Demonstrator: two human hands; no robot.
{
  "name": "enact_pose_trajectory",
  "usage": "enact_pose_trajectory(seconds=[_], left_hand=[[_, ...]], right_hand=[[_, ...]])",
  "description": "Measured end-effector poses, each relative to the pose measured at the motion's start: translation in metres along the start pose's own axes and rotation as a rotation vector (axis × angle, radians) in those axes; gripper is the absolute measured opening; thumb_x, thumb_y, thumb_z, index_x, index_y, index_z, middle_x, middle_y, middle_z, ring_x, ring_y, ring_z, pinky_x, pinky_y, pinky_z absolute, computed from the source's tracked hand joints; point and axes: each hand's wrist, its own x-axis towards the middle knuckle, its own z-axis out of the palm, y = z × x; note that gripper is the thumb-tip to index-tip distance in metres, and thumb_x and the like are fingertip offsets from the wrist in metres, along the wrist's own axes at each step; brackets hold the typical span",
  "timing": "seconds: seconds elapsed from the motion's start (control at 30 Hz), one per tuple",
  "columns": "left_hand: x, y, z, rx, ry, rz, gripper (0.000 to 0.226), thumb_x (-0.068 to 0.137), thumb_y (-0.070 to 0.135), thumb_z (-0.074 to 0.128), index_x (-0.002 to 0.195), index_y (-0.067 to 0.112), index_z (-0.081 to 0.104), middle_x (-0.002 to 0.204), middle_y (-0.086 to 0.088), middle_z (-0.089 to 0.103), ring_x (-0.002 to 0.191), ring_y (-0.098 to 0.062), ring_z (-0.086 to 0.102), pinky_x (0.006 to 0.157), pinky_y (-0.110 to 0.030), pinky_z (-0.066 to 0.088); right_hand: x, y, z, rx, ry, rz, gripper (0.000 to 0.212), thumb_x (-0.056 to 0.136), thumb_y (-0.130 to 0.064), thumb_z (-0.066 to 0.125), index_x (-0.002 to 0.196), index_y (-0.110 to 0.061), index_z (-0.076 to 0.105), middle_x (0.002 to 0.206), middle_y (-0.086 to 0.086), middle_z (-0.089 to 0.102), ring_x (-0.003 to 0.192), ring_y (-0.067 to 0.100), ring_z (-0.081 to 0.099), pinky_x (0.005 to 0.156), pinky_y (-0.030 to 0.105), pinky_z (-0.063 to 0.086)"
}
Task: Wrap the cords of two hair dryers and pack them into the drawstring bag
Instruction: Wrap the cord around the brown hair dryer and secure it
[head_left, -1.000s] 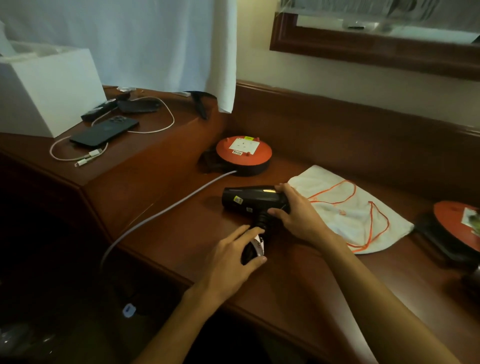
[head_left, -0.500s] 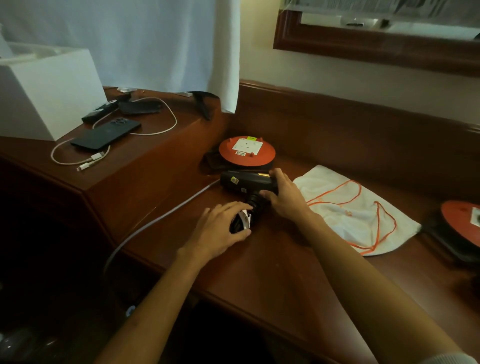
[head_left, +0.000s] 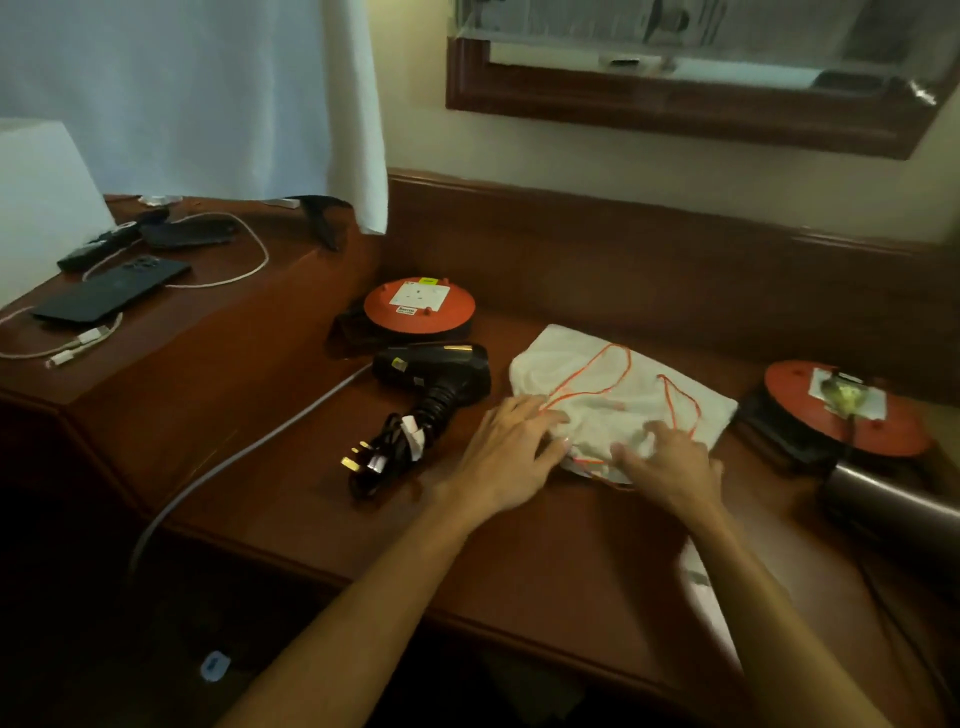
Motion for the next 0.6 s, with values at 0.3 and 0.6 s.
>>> enact_pose_trajectory(seconds=[0.3, 0.6], left_hand=[[0.056, -0.007, 0.055, 0.142, -0.161, -0.262, 0.059, 0.099, 0.065, 0.031, 0.145, 0.033, 0.049, 0.158, 0.001, 0.039, 0.148, -0.019, 0.030, 0.123, -0.045, 0.017], [0.090, 0.014, 0.042, 0.075, -0.065, -0.335, 0.049, 0.090, 0.050, 0.064, 0.134, 0.030, 0.061, 0.146, -0.006, 0.050, 0.134, -0.030, 0.045, 0.108, -0.043, 0.041]], right_hand=[[0.043, 0.045, -0.005, -0.068, -0.203, -0.197, 0.058, 0.098, -0.060, 0.043, 0.152, -0.039, 0.036, 0.167, -0.005, 0.020, 0.156, 0.017, 0.007, 0.121, 0.056, 0.003], [0.077, 0.048, -0.021, 0.394, -0.218, -0.190, 0.050, 0.094, -0.048, 0.061, 0.142, -0.037, 0.053, 0.158, -0.001, 0.040, 0.155, 0.021, 0.014, 0.122, 0.058, 0.010]])
